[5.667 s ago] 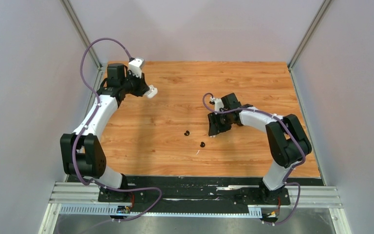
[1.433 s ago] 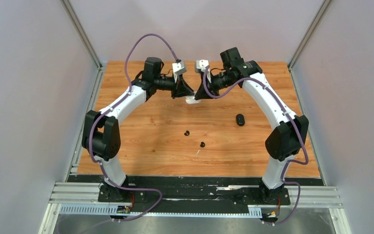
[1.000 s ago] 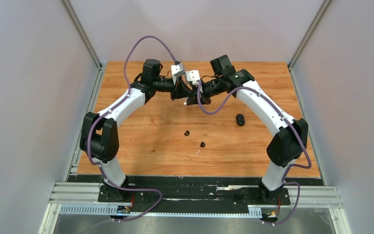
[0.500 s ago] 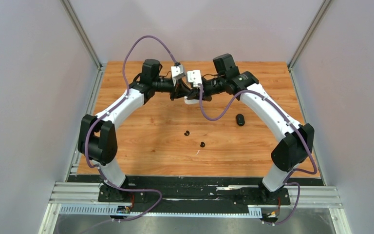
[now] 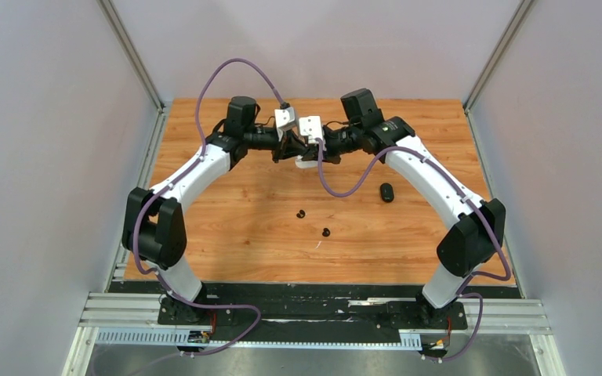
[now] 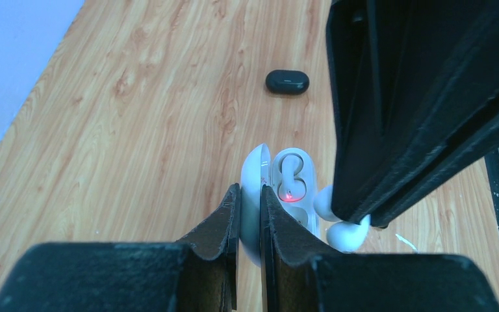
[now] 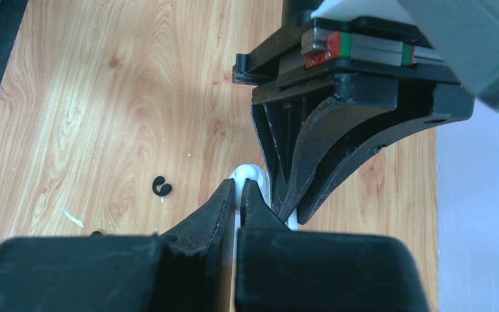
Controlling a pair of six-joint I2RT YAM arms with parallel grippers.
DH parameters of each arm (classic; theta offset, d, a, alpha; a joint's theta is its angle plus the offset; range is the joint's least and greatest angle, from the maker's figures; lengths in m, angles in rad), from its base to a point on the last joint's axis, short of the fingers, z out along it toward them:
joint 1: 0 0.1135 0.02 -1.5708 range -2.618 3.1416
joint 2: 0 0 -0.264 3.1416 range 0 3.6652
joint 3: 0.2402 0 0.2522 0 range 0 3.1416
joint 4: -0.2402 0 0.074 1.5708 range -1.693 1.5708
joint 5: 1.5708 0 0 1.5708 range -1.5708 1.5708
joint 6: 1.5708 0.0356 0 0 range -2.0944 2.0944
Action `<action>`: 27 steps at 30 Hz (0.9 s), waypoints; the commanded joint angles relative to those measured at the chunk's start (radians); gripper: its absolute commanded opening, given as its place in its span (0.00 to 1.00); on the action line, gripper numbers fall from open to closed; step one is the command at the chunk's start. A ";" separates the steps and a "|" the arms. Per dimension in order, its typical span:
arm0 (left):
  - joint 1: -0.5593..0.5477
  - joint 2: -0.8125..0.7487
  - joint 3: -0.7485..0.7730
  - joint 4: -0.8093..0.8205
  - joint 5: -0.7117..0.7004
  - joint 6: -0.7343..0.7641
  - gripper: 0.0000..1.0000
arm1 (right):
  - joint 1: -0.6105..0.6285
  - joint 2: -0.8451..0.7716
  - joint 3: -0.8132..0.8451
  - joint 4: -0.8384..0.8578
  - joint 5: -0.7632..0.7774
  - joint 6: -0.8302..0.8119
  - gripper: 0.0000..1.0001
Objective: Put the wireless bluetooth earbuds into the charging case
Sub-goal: Insert the left earbud into the left side groove of the charging case.
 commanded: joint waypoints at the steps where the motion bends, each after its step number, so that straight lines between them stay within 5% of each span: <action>1: -0.009 -0.065 -0.007 0.025 0.013 0.038 0.00 | 0.008 0.011 0.001 0.003 0.013 -0.016 0.00; 27: -0.020 -0.077 -0.014 0.037 0.050 0.037 0.00 | 0.016 0.032 -0.040 0.022 0.058 -0.018 0.02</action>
